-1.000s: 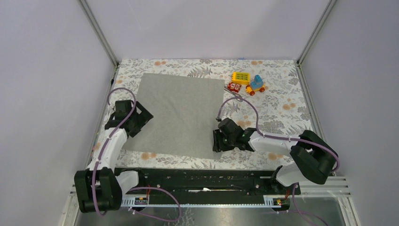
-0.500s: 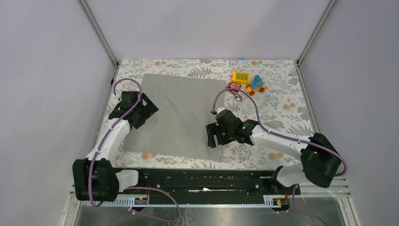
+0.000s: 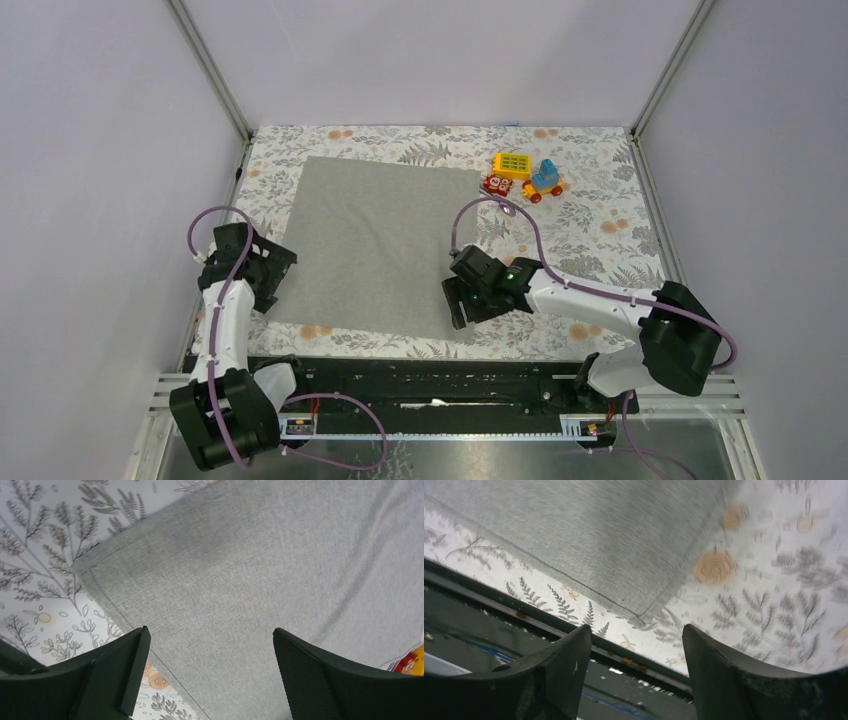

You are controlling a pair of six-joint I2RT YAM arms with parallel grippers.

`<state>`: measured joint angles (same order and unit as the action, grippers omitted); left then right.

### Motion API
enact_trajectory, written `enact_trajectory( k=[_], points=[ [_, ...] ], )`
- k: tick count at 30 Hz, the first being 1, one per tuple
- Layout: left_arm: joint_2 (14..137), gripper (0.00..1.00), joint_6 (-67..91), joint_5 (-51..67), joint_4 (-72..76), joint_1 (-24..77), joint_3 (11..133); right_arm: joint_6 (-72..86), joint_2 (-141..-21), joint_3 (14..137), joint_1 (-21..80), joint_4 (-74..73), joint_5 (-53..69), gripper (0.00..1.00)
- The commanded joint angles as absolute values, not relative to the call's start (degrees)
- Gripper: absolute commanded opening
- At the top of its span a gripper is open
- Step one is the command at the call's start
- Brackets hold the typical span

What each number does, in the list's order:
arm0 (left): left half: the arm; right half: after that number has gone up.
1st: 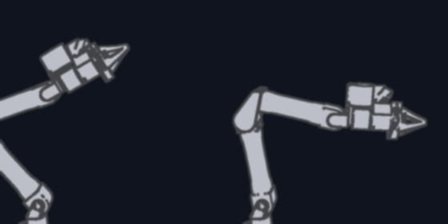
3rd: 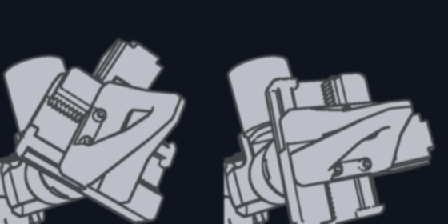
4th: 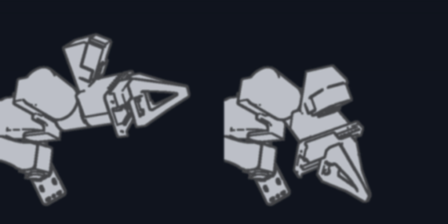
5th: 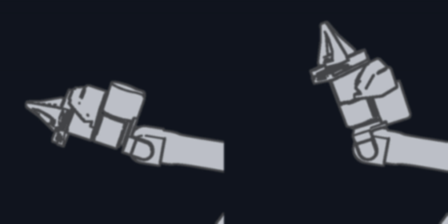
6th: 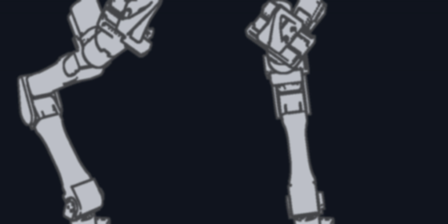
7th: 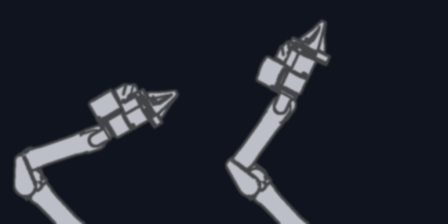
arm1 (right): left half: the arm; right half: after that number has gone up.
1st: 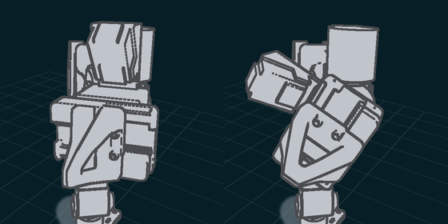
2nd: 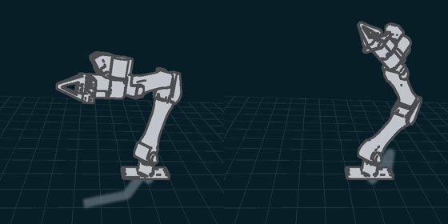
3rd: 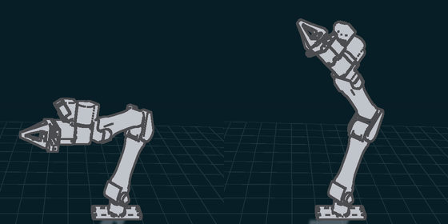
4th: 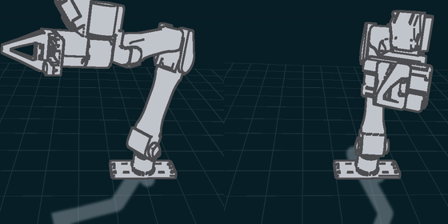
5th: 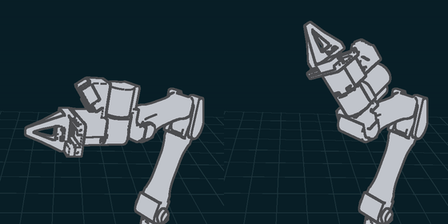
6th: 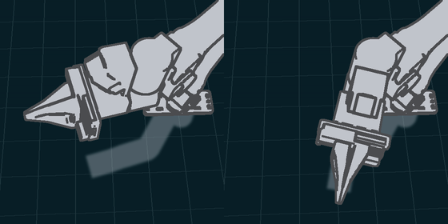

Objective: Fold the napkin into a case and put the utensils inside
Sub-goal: Smooth out the napkin at the center of the board, then pick up the flattened napkin from the center of the board.

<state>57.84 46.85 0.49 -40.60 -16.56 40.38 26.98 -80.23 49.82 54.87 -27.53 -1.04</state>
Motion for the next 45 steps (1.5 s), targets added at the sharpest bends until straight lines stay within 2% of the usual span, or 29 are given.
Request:
enact_trajectory(
  k=[1, 4, 11, 15, 18, 25, 35, 45],
  points=[
    [56.57, 0.99, 52.22, 0.13, -43.15, -18.71, 40.18, 51.91, -80.58, 50.92, 55.89, -35.53, -5.77, 0.73],
    [56.2, 0.98, 53.68, 0.18, -42.28, -18.76, 40.21, 65.78, -78.26, 47.0, 55.87, -33.4, -4.4, 0.71],
    [56.99, 0.99, 51.81, -2.18, -41.13, -18.55, 42.51, 81.99, -83.29, 51.34, 56.07, -45.05, -5.9, 0.67],
    [57.78, 0.99, 50.37, -2.01, -41.13, -18.54, 43.62, 83.78, -90.05, 55.25, 56.29, -50.07, -4.72, 0.62],
    [57.65, 0.99, 48.98, -1.56, -40.8, -18.59, 43.81, 86.92, -89.92, 55.48, 56.41, -50.87, -7.13, 0.59],
    [56.58, 0.99, 47.16, -2.04, -39.7, -17.68, 43.15, 94.19, -91.73, 57.61, 56.68, -53.46, -8.08, 0.57],
    [57.06, 0.99, 47.03, -2.75, -39.81, -14.73, 43.8, 96.74, -99.22, 66.09, 57.11, -58.36, -8.84, 0.57],
    [57.93, 0.99, 46.85, -3.58, -39.81, -11.39, 45.12, 98.87, -102.98, 67.66, 57.51, -59.64, -7.76, 0.51]
  ],
)
